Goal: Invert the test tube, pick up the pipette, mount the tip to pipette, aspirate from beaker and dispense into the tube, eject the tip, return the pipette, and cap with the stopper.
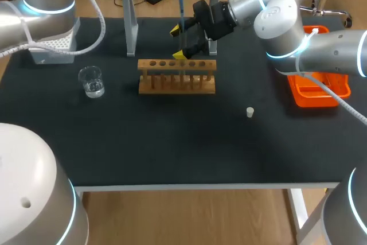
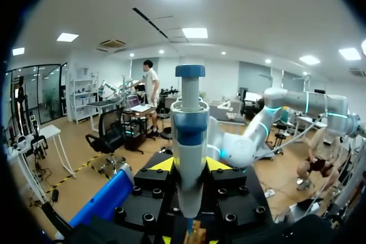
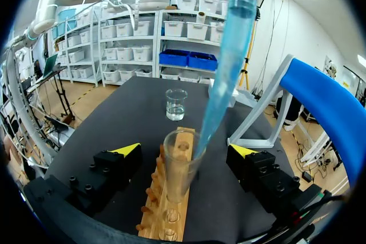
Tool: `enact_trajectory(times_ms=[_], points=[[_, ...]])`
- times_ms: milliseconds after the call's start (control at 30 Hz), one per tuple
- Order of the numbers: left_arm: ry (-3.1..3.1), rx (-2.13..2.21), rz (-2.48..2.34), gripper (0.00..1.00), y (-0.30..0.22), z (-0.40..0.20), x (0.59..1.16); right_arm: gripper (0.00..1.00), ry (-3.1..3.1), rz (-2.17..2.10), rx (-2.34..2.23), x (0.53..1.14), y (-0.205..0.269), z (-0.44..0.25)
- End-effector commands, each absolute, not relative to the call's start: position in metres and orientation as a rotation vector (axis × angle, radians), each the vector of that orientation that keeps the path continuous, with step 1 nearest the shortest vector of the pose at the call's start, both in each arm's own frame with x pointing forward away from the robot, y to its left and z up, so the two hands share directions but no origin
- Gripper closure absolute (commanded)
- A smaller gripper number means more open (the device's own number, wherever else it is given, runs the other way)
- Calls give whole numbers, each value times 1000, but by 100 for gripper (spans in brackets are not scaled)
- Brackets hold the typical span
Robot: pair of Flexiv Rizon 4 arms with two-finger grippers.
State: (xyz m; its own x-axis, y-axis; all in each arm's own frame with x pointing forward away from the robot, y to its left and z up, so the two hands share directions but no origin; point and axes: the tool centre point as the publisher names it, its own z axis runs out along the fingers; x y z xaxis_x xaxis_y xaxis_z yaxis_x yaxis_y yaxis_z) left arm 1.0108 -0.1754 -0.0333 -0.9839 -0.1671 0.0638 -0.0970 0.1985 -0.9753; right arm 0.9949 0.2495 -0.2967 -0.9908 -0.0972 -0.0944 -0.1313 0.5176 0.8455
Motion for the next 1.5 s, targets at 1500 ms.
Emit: enact_trajectory(times_ms=[1500], points=[[2337, -293, -1908, 100, -173, -47, 992, 0, 2711, 1509, -206, 996, 249, -296]])
